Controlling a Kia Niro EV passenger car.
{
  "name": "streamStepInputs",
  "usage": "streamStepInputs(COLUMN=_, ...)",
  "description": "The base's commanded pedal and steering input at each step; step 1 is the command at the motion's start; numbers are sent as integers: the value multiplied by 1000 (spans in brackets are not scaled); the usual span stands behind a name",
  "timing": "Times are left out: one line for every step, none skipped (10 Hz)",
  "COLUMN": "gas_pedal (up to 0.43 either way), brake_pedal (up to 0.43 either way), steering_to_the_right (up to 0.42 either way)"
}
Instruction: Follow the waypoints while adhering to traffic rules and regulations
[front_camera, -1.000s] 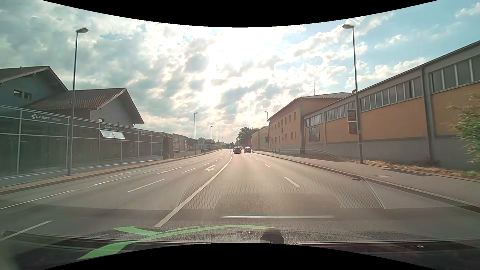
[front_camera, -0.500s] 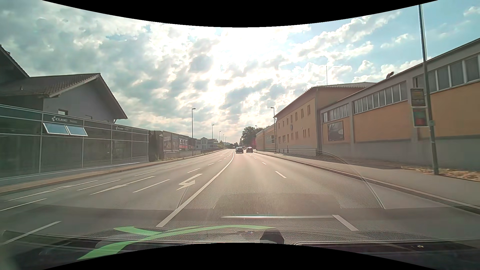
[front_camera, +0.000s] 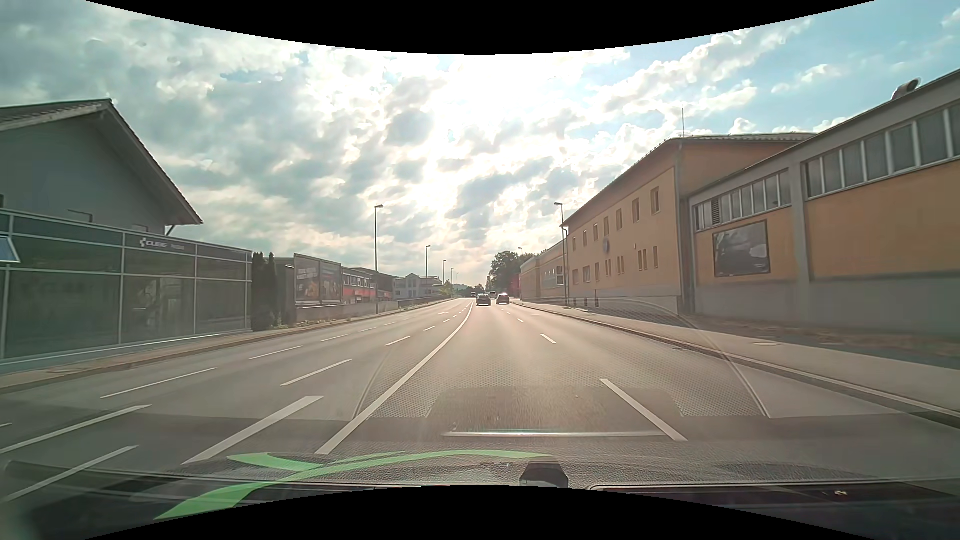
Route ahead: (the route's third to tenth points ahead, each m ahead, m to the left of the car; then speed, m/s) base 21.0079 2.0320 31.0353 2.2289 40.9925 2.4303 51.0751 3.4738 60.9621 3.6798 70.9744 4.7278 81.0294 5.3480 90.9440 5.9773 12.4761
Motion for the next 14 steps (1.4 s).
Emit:
streamStepInputs(gas_pedal=169, brake_pedal=0, steering_to_the_right=-15)
streamStepInputs(gas_pedal=169, brake_pedal=0, steering_to_the_right=-15)
streamStepInputs(gas_pedal=169, brake_pedal=0, steering_to_the_right=-14)
streamStepInputs(gas_pedal=169, brake_pedal=0, steering_to_the_right=-12)
streamStepInputs(gas_pedal=177, brake_pedal=0, steering_to_the_right=-11)
streamStepInputs(gas_pedal=177, brake_pedal=0, steering_to_the_right=-12)
streamStepInputs(gas_pedal=189, brake_pedal=0, steering_to_the_right=-11)
streamStepInputs(gas_pedal=189, brake_pedal=0, steering_to_the_right=-12)
streamStepInputs(gas_pedal=189, brake_pedal=0, steering_to_the_right=-12)
streamStepInputs(gas_pedal=189, brake_pedal=0, steering_to_the_right=-12)
streamStepInputs(gas_pedal=189, brake_pedal=0, steering_to_the_right=-12)
streamStepInputs(gas_pedal=189, brake_pedal=0, steering_to_the_right=-12)
streamStepInputs(gas_pedal=189, brake_pedal=0, steering_to_the_right=-12)
streamStepInputs(gas_pedal=189, brake_pedal=0, steering_to_the_right=-12)
